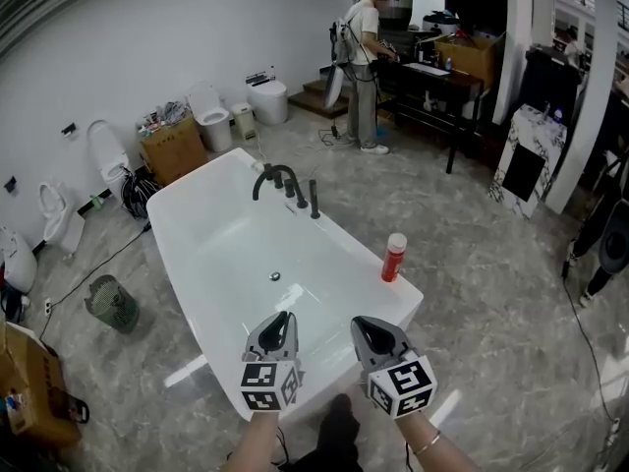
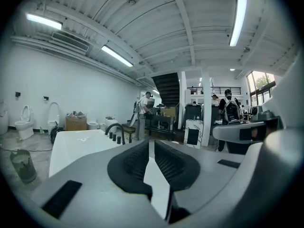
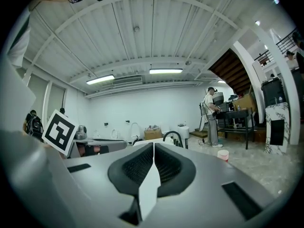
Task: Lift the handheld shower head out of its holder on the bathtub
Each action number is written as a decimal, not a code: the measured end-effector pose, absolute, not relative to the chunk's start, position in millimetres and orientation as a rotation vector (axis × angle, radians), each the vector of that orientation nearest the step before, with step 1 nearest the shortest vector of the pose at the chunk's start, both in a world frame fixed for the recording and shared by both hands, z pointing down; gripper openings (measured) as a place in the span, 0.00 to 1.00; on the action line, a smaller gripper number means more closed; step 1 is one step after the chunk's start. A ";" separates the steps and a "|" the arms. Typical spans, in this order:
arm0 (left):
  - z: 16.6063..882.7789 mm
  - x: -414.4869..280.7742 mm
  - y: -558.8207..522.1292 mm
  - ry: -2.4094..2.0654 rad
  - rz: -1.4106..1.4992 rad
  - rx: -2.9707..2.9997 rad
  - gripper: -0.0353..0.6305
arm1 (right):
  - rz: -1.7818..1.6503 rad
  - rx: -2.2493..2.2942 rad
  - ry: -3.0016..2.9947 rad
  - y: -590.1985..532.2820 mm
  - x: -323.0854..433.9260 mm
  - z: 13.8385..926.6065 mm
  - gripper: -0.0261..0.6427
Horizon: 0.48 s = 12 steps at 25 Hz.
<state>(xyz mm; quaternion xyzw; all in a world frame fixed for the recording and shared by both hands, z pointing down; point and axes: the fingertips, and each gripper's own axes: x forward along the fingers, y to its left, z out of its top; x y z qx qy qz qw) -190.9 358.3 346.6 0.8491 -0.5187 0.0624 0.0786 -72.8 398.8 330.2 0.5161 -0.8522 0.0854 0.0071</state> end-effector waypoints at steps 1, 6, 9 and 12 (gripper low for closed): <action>350.7 -189.8 346.5 -1.549 0.187 2.538 0.11 | 0.270 1.610 -2.662 387.7 -72.4 333.5 0.06; 370.7 -188.4 275.6 -1.543 0.209 2.529 0.21 | 0.295 1.586 -2.656 317.5 -75.1 348.5 0.06; 378.3 -187.7 220.5 -1.540 0.204 2.517 0.22 | 0.310 1.564 -2.655 264.1 -77.1 354.3 0.06; 386.0 -188.1 161.5 -1.548 0.206 2.493 0.25 | 0.333 1.548 -2.650 209.8 -78.1 361.2 0.06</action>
